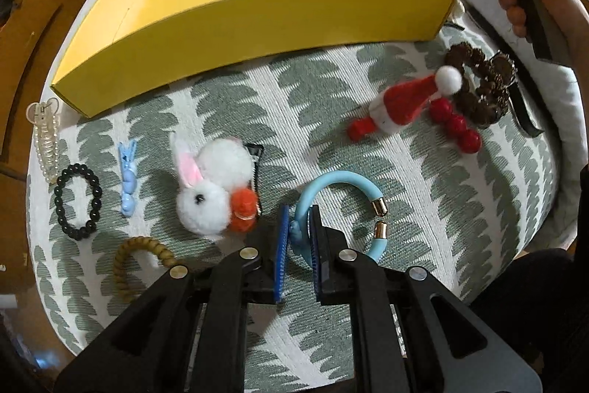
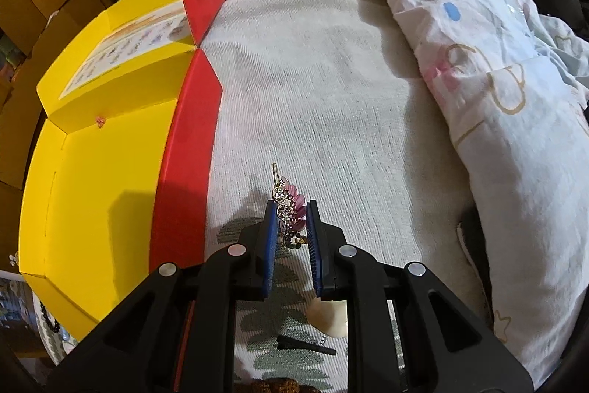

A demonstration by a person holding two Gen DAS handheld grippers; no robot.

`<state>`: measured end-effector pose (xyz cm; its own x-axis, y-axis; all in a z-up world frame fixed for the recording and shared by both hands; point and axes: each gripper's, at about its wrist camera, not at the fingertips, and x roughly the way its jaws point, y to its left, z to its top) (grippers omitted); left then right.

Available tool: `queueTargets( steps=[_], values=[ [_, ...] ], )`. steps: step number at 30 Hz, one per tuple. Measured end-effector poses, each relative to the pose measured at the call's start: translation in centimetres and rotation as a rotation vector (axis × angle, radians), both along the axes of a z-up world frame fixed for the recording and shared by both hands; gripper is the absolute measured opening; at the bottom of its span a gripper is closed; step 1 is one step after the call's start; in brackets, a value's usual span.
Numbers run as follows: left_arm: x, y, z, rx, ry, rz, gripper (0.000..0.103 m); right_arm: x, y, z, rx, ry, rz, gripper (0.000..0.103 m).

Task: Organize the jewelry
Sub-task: 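Lower the bangle and charm keychain onto the bed and open both tools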

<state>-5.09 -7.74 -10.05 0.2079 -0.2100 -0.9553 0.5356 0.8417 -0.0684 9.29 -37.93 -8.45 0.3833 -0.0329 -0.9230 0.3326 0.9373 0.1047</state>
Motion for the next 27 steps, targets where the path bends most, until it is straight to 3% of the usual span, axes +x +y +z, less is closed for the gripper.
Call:
queueTargets(
  steps=[17, 23, 25, 27],
  values=[
    [-1.6, -0.1, 1.5, -0.011, -0.060, -0.021, 0.014, -0.4, 1.1, 0.3, -0.052, -0.005, 0.002, 0.023],
    [-2.3, 0.1, 2.5, -0.016, -0.104, -0.020, 0.030, -0.6, 2.1, 0.8, -0.071, -0.019, 0.011, 0.023],
    [-2.8, 0.1, 3.1, -0.020, -0.131, -0.019, 0.045, -0.8, 2.4, 1.2, -0.080, -0.028, 0.015, 0.023],
    [-3.4, 0.3, 3.9, -0.028, -0.178, -0.013, 0.054, -1.1, 2.8, 1.6, -0.083, -0.041, 0.016, 0.023]
  ],
)
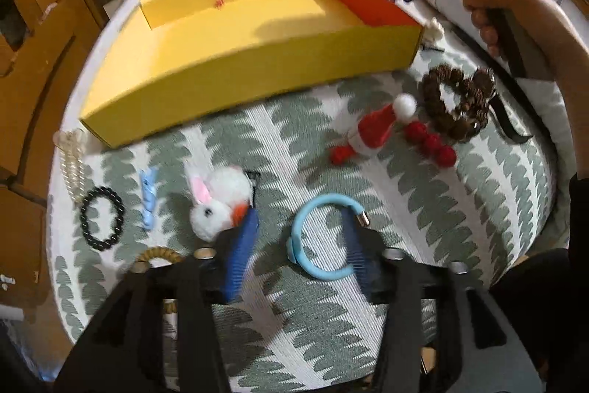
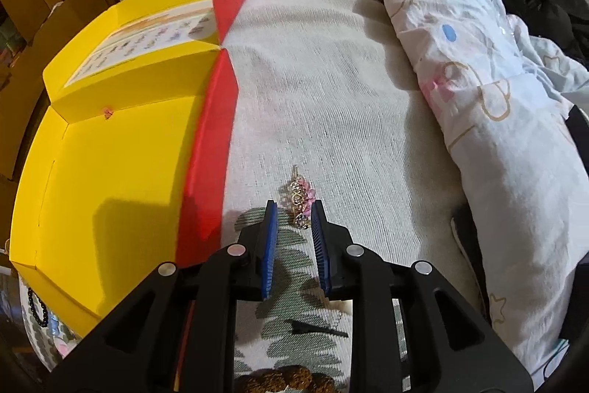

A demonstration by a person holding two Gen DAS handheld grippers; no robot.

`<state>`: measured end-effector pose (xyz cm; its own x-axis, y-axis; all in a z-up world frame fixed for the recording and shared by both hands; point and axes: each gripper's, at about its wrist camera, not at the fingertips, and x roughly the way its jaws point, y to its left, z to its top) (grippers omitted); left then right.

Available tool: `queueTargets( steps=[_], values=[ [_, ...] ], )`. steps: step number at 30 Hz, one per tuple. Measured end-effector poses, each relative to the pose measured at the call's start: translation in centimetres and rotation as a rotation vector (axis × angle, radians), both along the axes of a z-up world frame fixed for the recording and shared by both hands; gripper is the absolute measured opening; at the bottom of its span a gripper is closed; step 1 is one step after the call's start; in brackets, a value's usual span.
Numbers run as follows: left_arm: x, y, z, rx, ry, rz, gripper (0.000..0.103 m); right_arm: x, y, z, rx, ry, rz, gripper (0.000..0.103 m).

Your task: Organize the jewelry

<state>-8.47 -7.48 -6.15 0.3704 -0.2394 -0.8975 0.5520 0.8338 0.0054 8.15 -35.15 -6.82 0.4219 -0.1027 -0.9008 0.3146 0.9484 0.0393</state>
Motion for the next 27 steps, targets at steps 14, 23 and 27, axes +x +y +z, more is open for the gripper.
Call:
queueTargets(
  steps=[14, 23, 27],
  values=[
    [-2.3, 0.9, 4.0, -0.038, -0.205, -0.005, 0.063, -3.3, 2.2, 2.5, -0.048, -0.045, 0.016, 0.024],
    [-3.3, 1.5, 5.7, -0.058, -0.282, 0.004, 0.065, -5.3, 2.8, 2.7, -0.090, -0.021, 0.003, 0.037],
    [-3.6, 2.0, 6.4, -0.063, -0.327, 0.024, 0.068, -6.2, 3.8, 3.1, -0.119, -0.029, 0.008, 0.056]
  ],
)
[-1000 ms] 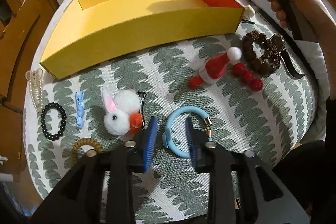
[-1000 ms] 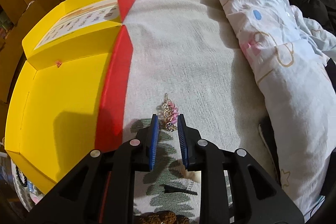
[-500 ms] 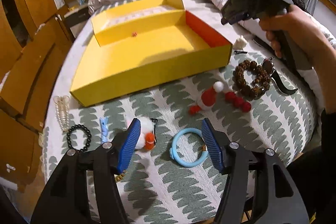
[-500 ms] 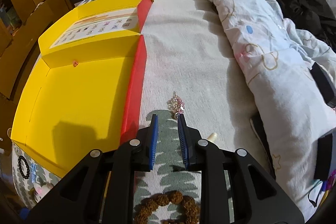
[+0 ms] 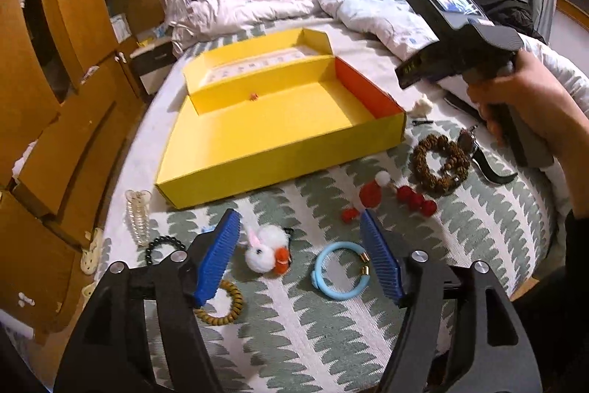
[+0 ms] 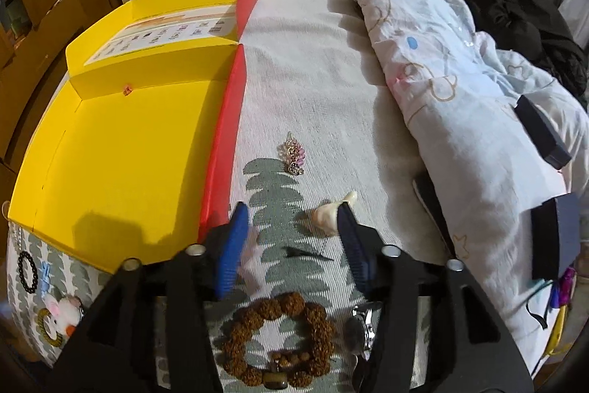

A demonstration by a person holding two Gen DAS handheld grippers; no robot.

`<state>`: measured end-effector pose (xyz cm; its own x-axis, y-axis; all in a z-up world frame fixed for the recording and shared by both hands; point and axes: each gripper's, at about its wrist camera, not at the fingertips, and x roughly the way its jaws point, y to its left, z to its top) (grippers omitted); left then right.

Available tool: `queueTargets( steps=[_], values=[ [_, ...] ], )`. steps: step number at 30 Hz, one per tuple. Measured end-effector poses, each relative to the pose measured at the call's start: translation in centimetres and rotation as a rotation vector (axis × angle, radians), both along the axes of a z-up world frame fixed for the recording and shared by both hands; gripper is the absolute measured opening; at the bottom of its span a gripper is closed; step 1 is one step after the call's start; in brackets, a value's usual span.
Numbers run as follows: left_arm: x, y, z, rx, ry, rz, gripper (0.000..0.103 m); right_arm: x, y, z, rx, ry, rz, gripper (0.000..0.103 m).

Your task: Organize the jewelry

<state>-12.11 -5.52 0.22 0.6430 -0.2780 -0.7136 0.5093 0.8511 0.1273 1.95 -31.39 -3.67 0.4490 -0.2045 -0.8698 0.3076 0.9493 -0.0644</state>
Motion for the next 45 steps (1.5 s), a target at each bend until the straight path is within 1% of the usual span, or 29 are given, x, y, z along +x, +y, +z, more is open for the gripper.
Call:
queueTargets(
  steps=[4, 12, 16, 18, 19, 21, 25, 29, 31, 35, 37, 42, 45],
  values=[
    [-0.5, 0.5, 0.9, -0.013, -0.049, 0.016, 0.070, -0.7, 1.1, 0.5, -0.005, -0.003, 0.018, 0.056],
    [-1.1, 1.0, 1.7, -0.035, -0.069, 0.018, 0.072, -1.8, 2.8, 1.2, -0.006, 0.012, 0.041, 0.056],
    [-1.0, 1.4, 2.0, -0.045, -0.076, 0.031, 0.079, -2.6, 3.4, 1.4, -0.004, 0.013, 0.042, 0.056],
    [-0.7, 1.7, 2.0, -0.049, -0.071, 0.041, 0.081, -3.0, 3.5, 1.4, 0.000, 0.016, 0.043, 0.056],
    [-0.6, 1.8, 2.0, -0.051, -0.067, 0.045, 0.085, -3.3, 3.7, 1.3, 0.002, 0.017, 0.044, 0.056],
    [0.1, 2.3, 2.0, -0.063, -0.050, 0.067, 0.088, -3.8, 3.9, 1.2, 0.011, 0.019, 0.043, 0.056],
    [1.8, 3.3, 1.8, -0.079, -0.002, 0.111, 0.090, -4.6, 4.2, 1.2, 0.025, 0.021, 0.044, 0.056],
    [3.8, 4.8, 1.5, -0.095, 0.042, 0.168, 0.093, -5.5, 4.2, 1.4, 0.030, 0.017, 0.030, 0.061],
    [4.5, 5.5, 1.3, -0.092, 0.054, 0.200, 0.093, -5.9, 4.1, 1.5, 0.029, 0.013, 0.026, 0.069],
    [5.6, 6.5, 1.0, -0.065, 0.045, 0.259, 0.094, -6.7, 4.4, 1.6, 0.022, 0.002, 0.024, 0.072],
    [5.8, 6.5, 0.9, -0.047, 0.040, 0.265, 0.094, -7.0, 4.6, 1.4, 0.023, 0.004, 0.023, 0.073],
    [5.5, 6.0, 0.8, -0.007, -0.008, 0.267, 0.095, -7.4, 5.5, 0.9, 0.011, 0.020, 0.036, 0.076],
    [5.4, 5.7, 0.8, -0.002, -0.019, 0.258, 0.097, -7.6, 5.9, 0.5, 0.005, 0.028, 0.046, 0.077]
  ],
)
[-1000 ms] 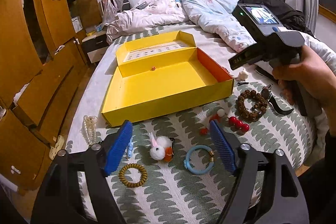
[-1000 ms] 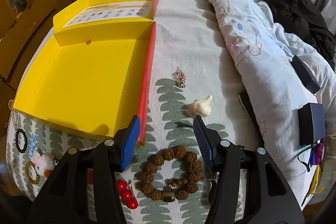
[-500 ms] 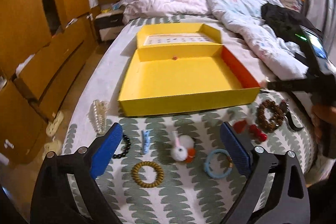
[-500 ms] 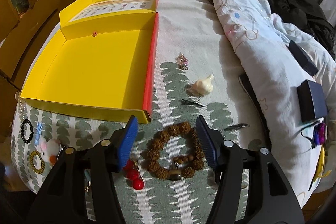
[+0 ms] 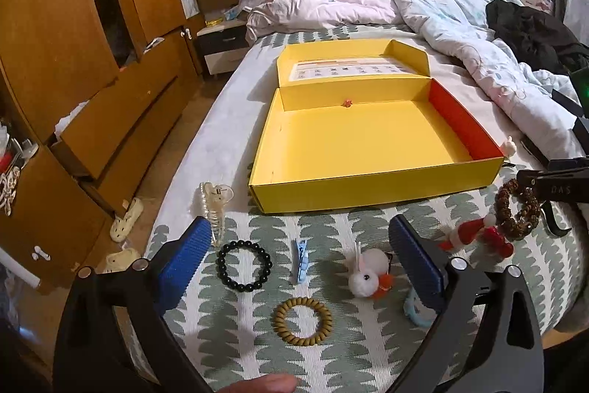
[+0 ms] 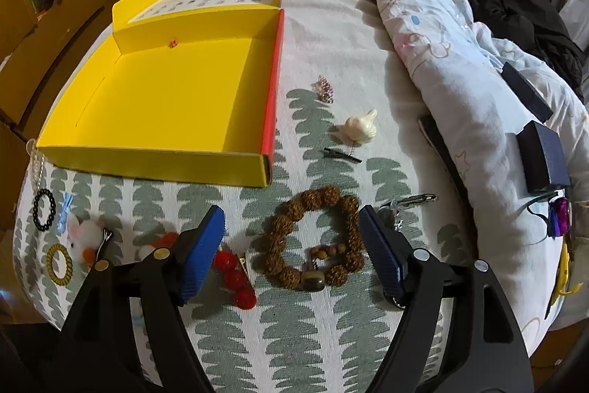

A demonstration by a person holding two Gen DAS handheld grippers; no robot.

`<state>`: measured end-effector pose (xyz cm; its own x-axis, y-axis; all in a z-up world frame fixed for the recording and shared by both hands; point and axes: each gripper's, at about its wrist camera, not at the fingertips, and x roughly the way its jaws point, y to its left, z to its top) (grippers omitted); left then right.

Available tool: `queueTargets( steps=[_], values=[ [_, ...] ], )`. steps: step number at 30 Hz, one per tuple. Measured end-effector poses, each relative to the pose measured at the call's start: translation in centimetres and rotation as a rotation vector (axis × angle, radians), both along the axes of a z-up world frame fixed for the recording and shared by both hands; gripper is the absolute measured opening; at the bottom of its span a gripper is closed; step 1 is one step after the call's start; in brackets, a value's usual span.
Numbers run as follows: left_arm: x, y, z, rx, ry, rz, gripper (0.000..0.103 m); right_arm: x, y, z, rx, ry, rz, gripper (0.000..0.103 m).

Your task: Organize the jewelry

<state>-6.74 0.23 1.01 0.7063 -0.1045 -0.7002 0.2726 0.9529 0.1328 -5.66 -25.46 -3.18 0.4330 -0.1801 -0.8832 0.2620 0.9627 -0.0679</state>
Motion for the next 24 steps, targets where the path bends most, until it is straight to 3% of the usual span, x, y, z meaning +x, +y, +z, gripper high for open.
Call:
queueTargets(
  steps=[11, 24],
  values=[
    [1.6, 0.6, -0.8, -0.058, 0.065, 0.031, 0.097, -0.1, 0.2, -0.7, -0.021, 0.006, 0.002, 0.078],
    [1.6, -0.2, -1.1, -0.053, 0.028, 0.005, 0.097, 0.3, 0.5, -1.4, -0.046, 0.025, 0.009, 0.078]
  ],
)
